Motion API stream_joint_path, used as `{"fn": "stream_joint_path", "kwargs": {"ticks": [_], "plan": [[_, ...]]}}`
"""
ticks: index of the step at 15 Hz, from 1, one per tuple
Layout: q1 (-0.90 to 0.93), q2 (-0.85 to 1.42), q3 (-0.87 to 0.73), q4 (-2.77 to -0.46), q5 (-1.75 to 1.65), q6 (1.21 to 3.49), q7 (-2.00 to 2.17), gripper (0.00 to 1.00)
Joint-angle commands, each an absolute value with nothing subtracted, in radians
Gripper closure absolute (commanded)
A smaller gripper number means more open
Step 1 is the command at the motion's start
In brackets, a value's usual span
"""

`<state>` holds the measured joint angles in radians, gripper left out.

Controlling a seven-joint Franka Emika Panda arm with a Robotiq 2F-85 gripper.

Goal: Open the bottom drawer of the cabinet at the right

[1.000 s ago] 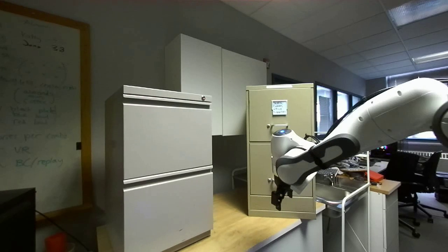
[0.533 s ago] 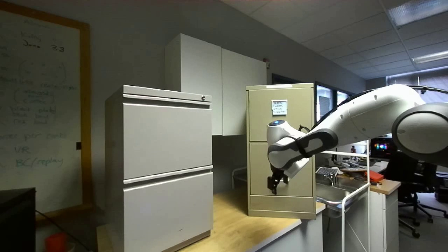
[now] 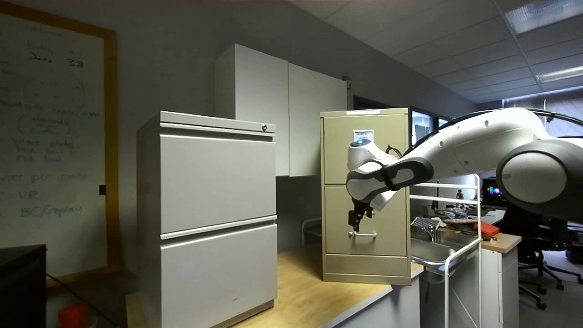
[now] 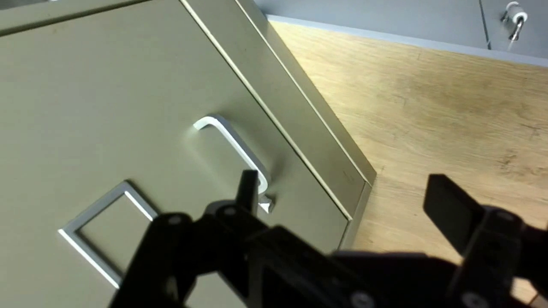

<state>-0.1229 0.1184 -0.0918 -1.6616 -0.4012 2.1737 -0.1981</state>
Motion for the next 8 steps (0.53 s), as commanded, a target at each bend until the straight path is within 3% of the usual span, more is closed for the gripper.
{"fn": "stream_joint_path", "kwargs": {"ticks": [1,8], "plan": [[-0.115,0.234,-0.095,-1.500,-0.393,2.144,-0.269,0.00],[-0.119,0.419,-0.094,-1.240,-0.359,2.067,-0.336,0.00]]}}
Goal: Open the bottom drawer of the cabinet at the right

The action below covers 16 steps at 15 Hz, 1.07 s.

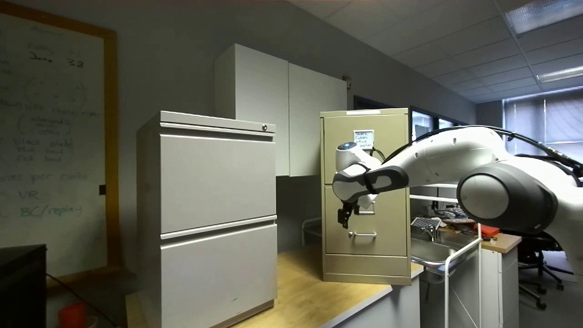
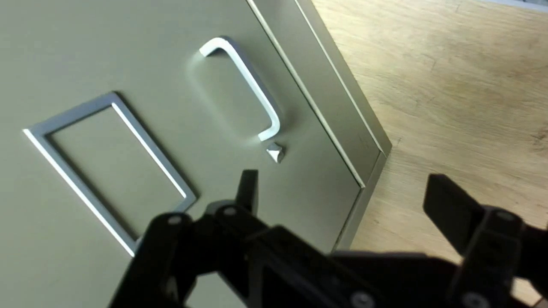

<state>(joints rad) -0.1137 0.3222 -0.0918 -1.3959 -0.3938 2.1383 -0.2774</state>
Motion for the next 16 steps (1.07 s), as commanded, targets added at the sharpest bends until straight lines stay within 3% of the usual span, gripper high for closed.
{"fn": "stream_joint_path", "kwargs": {"ticks": [1,16], "plan": [[-0.125,0.442,-0.094,-1.211,-0.350,2.052,-0.345,0.00],[-0.235,0.730,-0.087,-0.904,-0.203,1.877,-0.410,0.00]]}}
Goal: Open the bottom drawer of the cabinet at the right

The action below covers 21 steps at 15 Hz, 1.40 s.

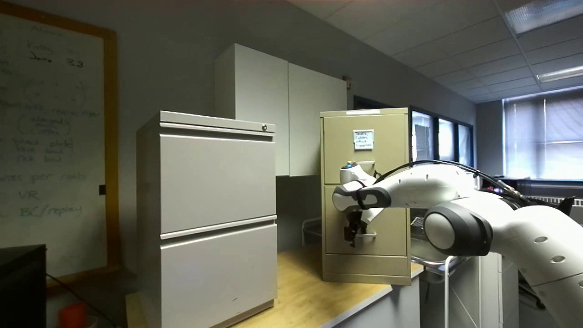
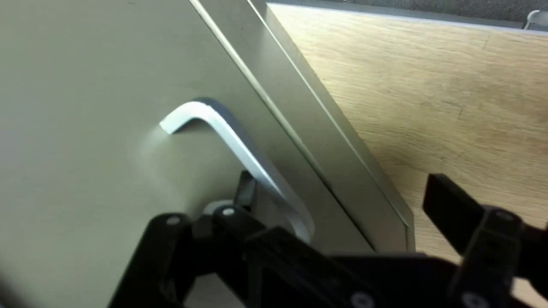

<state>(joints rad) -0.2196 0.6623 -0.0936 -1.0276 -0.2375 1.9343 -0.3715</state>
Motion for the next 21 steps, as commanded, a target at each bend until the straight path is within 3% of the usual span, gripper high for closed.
{"fn": "stream_joint_path", "kwargs": {"ticks": [1,2,4,11,14,21], "plan": [[-0.236,0.736,-0.085,-0.890,-0.199,1.865,-0.412,0.00],[-0.238,0.743,-0.083,-0.877,-0.192,1.859,-0.410,0.25],[-0.241,0.743,-0.084,-0.862,-0.191,1.849,-0.412,0.32],[-0.272,0.772,-0.070,-0.795,-0.169,1.835,-0.409,0.86],[-0.277,0.784,-0.061,-0.788,-0.158,1.828,-0.406,0.93],[-0.286,0.772,-0.035,-0.818,-0.132,1.834,-0.424,0.93]]}}
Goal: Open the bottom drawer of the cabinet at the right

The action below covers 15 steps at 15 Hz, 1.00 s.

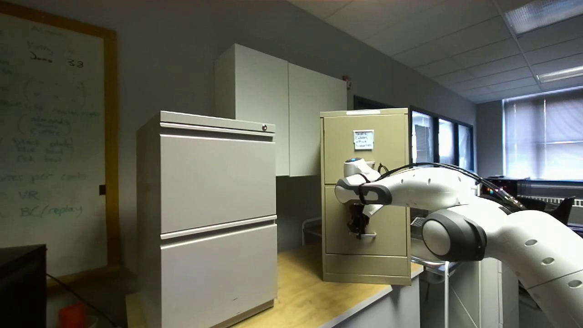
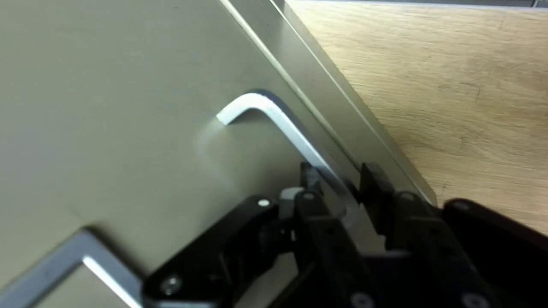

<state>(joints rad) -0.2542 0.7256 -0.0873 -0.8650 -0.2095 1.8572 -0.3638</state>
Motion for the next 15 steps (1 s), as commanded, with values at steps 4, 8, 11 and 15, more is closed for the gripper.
{"fn": "stream_joint_path", "kwargs": {"ticks": [4,8,11,15], "plan": [[-0.278,0.743,-0.016,-0.884,-0.122,1.845,-0.419,0.93],[-0.271,0.710,-0.008,-0.959,-0.126,1.879,-0.394,0.93],[-0.266,0.681,-0.005,-1.027,-0.129,1.920,-0.383,0.93],[-0.261,0.618,0.004,-1.140,-0.125,1.997,-0.378,0.93]]}}
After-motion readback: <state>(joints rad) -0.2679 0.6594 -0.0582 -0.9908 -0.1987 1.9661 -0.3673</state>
